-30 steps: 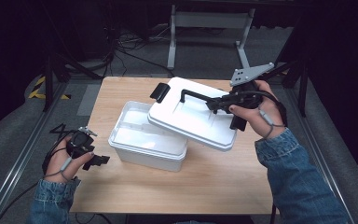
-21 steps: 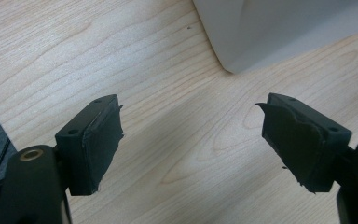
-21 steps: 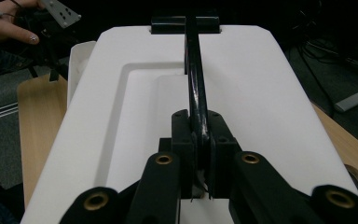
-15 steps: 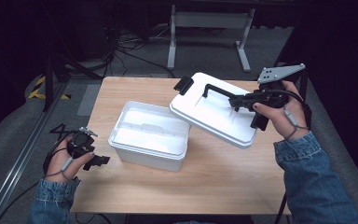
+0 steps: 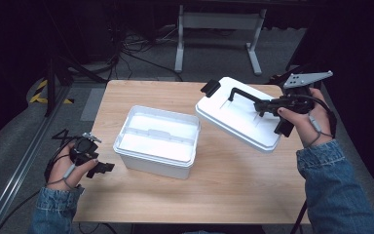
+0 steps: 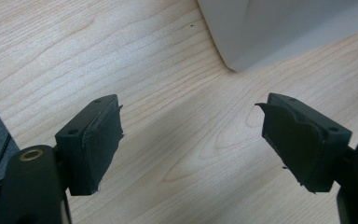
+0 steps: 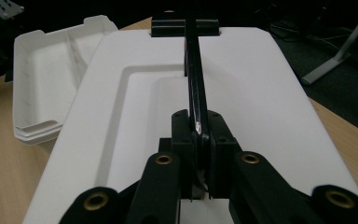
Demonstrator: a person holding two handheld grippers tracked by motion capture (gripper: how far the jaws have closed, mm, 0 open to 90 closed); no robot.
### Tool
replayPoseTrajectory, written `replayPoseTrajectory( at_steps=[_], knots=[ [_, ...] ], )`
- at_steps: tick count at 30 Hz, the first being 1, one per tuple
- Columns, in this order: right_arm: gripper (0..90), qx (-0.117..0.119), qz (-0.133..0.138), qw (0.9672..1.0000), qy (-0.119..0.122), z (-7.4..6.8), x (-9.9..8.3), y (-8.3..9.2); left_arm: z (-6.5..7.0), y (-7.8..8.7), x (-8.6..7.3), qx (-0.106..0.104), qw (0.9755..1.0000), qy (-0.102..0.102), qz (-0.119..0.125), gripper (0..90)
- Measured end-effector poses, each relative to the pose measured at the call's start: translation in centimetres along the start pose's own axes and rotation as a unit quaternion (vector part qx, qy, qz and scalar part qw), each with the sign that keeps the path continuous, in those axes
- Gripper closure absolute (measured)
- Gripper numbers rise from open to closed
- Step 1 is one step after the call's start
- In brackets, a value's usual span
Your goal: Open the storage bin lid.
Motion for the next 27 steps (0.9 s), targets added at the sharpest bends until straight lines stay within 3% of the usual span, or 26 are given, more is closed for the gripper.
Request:
replayPoseTrajectory(
  at_steps=[10,27],
  knots=[
    [84.7,-0.028,-0.024,0.9991,-0.022,2.8,-3.4,-0.8,-0.1,0.0,0.0,0.001,1.0000,0.000,0.001,20.8],
    [84.7,-0.030,-0.064,0.9961,-0.053,4.5,-9.6,-4.4,-0.1,0.0,-0.1,0.001,1.0000,0.001,-0.002,20.8]
  ],
)
Point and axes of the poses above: each handheld gripper's, and its own axes: y roughly backward along the jaws, x roughly out of its top, z roughly to its right, the point moved 7 cm from there along -y, roughly forward along the jaws, and after that the axes turned 4 degrees about z, right-handed, at the moved point
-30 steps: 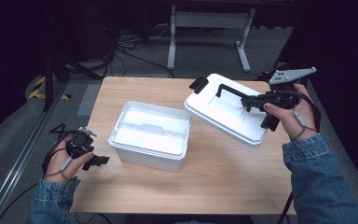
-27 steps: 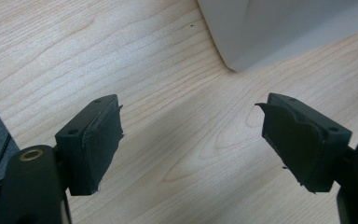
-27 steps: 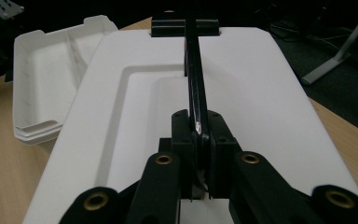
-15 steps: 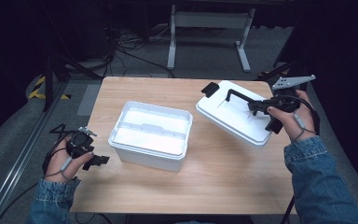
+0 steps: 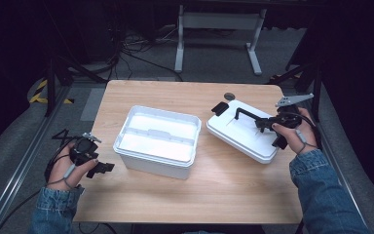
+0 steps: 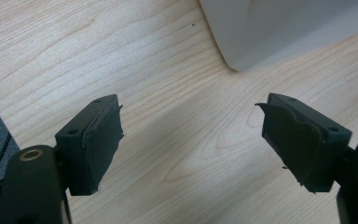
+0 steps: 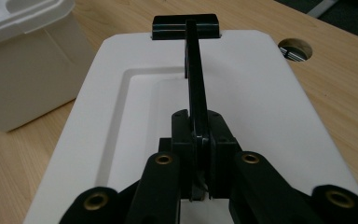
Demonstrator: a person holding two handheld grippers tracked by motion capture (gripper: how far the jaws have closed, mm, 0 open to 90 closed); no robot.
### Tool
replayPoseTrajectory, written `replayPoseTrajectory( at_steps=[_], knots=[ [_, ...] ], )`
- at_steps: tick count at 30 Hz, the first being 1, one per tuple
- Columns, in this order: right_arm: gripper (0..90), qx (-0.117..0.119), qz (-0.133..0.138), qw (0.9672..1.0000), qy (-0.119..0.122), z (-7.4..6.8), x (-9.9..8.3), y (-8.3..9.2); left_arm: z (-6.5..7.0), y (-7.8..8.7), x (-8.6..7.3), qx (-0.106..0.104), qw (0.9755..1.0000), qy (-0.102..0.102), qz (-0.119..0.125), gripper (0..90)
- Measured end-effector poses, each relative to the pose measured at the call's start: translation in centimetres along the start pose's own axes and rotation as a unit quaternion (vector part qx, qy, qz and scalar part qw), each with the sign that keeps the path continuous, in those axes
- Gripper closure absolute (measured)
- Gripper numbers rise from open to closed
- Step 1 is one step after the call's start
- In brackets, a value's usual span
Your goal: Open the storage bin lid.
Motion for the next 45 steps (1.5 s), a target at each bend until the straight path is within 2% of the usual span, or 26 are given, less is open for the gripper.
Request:
replayPoseTrajectory(
  at_steps=[18,23,31,37,39,40,42,45],
  knots=[
    [84.7,0.009,-0.026,0.9995,-0.016,0.3,-3.5,-3.1,0.0,0.0,0.0,0.000,1.0000,0.000,0.000,20.8],
    [84.5,0.018,-0.027,0.9990,-0.031,0.3,-4.2,-3.5,0.0,0.0,0.0,-0.001,1.0000,0.000,-0.001,20.8],
    [84.1,0.024,-0.047,0.9962,-0.069,0.7,-5.8,-4.2,0.0,-0.1,0.1,0.001,1.0000,-0.002,-0.001,20.8],
    [82.5,0.011,-0.071,0.9937,-0.086,1.1,-6.6,-4.5,0.0,-0.1,0.1,0.000,1.0000,-0.002,-0.001,20.8],
    [77.4,0.007,-0.075,0.9932,-0.089,1.1,-6.7,-4.6,0.0,-0.1,0.1,0.000,1.0000,-0.002,-0.002,20.8],
    [73.0,0.007,-0.067,0.9936,-0.091,1.1,-6.6,-4.6,0.0,-0.1,0.1,0.000,1.0000,-0.002,-0.002,20.8],
    [64.1,-0.001,-0.057,0.9949,-0.083,1.1,-6.2,-4.4,0.0,-0.1,0.1,0.000,1.0000,-0.002,-0.002,20.8],
    [58.7,-0.016,-0.051,0.9959,-0.073,1.2,-5.8,-4.0,0.1,-0.1,0.1,-0.003,1.0000,-0.004,-0.002,20.8]
  ],
)
Point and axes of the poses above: each handheld gripper's, and its own axes: y roughly backward along the jaws, x roughly out of its top, z roughly to its right, the point moved 7 cm from there along -y, roughly forward along the jaws, and after that the axes turned 4 degrees about z, right-handed, at the moved point
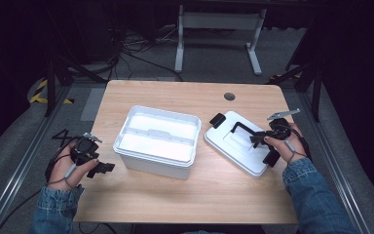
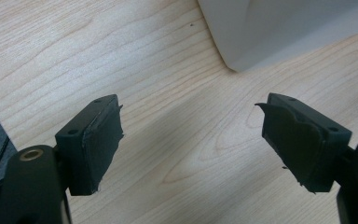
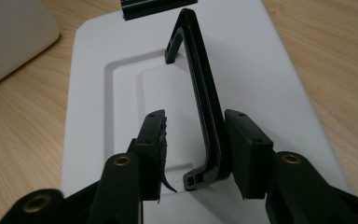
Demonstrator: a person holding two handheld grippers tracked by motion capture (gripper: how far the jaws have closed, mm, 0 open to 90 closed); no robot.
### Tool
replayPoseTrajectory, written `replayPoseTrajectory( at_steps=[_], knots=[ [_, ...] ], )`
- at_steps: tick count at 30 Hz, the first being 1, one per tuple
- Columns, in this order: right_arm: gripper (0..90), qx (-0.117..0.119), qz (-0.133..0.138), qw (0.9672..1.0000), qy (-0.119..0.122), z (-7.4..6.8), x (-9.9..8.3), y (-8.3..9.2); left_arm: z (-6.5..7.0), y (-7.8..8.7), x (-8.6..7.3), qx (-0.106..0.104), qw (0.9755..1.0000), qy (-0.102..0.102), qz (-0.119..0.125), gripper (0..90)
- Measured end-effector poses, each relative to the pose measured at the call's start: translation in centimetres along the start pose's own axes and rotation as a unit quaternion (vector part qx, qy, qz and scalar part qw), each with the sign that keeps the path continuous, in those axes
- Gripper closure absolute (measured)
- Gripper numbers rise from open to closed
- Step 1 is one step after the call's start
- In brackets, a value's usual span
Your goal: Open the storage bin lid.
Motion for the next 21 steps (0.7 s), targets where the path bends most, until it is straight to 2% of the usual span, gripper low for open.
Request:
replayPoseTrajectory(
  at_steps=[7,13,21],
  knots=[
    [53.5,-0.013,0.017,0.9997,0.007,-0.3,0.6,1.0,0.0,-0.1,0.1,0.001,1.0000,-0.002,0.000,20.8],
    [53.1,-0.010,0.032,0.9992,0.019,-1.2,1.2,1.9,0.1,-0.2,0.2,-0.002,1.0000,0.000,0.000,20.8],
    [51.7,0.014,0.047,0.9980,0.039,-4.0,1.9,3.1,0.0,-0.1,0.0,0.000,1.0000,0.001,0.000,20.8]
  ],
)
Point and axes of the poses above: each handheld gripper's, and its own axes: y roughly backward along the jaws, x roughly out of its top, z roughly to its right, the point moved 7 cm from there along -y, roughly forward along the jaws, and after that the axes turned 4 degrees about z, right-handed, at the moved point
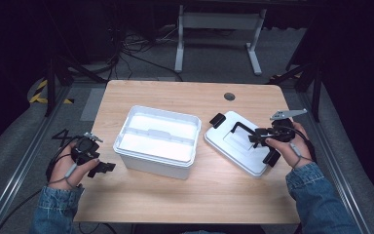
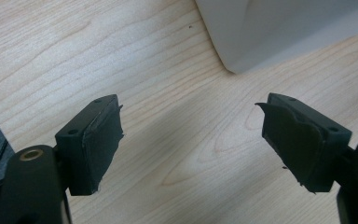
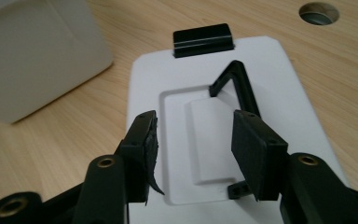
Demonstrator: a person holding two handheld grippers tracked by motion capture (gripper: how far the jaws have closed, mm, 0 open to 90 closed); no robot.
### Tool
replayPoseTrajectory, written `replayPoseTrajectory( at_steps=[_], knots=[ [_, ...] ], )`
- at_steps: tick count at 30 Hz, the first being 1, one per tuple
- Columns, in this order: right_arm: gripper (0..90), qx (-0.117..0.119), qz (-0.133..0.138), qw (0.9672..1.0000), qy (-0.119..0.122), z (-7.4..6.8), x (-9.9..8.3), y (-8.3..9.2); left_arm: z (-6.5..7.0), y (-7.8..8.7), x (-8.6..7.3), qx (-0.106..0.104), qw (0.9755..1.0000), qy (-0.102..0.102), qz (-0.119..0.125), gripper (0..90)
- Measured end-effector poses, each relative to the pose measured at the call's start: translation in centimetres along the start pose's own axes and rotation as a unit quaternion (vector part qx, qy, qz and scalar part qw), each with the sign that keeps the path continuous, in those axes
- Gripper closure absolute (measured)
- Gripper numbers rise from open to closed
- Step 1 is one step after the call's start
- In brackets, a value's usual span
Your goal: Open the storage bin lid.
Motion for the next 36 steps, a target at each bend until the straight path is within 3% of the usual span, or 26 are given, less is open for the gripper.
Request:
replayPoseTrajectory(
  at_steps=[1,16,25,36],
  knots=[
    [51.4,0.009,0.004,0.9999,0.007,-0.8,0.2,0.2,0.0,0.0,0.0,0.001,1.0000,0.000,0.000,20.9],
    [50.8,0.053,-0.003,0.9980,0.036,-5.7,0.3,0.9,0.0,0.1,-0.2,0.004,1.0000,-0.001,-0.001,20.8],
    [50.9,0.079,-0.002,0.9958,0.047,-8.8,-0.6,0.8,0.1,0.1,-0.2,0.001,1.0000,-0.001,-0.001,20.7],
    [50.9,0.101,-0.017,0.9934,0.051,-10.3,-1.6,0.1,0.2,0.0,-0.1,-0.003,1.0000,-0.003,-0.004,20.8]
  ],
)
Point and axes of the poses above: each handheld gripper's, and its own axes: y roughly backward along the jaws, x roughly out of its top, z roughly to its right, the point moved 7 cm from there along -y, roughly forward along the jaws, and after that the axes turned 4 degrees about z, right-handed, at the moved point
